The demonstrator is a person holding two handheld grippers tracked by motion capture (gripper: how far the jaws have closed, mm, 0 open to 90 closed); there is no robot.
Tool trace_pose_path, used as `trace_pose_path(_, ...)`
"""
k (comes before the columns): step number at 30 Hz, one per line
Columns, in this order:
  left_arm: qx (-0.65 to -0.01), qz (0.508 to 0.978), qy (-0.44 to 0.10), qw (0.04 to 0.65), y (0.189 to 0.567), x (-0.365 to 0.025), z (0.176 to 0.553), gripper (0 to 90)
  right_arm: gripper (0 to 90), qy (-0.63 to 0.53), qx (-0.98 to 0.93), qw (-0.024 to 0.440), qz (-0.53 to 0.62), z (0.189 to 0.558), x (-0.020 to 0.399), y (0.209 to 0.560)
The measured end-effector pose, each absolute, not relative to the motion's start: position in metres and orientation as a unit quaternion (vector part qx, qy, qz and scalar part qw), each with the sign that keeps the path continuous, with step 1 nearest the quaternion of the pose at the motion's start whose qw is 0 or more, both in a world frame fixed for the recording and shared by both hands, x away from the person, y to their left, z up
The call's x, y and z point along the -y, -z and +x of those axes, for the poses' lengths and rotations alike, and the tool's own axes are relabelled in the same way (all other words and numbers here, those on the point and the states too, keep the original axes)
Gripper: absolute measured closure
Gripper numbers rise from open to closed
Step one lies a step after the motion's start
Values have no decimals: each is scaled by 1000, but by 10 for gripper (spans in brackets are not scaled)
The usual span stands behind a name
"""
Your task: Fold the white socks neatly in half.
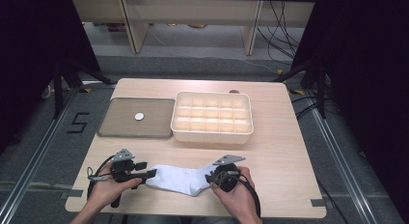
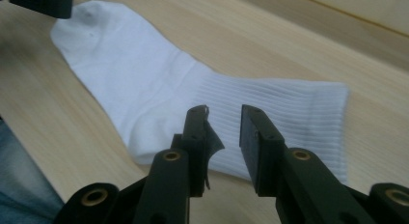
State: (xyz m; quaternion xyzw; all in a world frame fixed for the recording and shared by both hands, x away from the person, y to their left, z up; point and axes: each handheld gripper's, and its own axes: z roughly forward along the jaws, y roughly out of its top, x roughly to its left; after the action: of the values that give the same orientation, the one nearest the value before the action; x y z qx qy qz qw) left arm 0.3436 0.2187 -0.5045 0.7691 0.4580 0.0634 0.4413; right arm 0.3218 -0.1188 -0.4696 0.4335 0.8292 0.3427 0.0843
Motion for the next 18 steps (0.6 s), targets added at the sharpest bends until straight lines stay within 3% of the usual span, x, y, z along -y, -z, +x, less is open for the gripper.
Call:
trace_pose_path(7,-464,776,-61,423,510,-219,348,459,891,-329,-834,56,439,324,105,469)
trace_pose_path(18,-455,782,-79,419,504,-218,349,481,900,-322,-839,50,437,326,88,461)
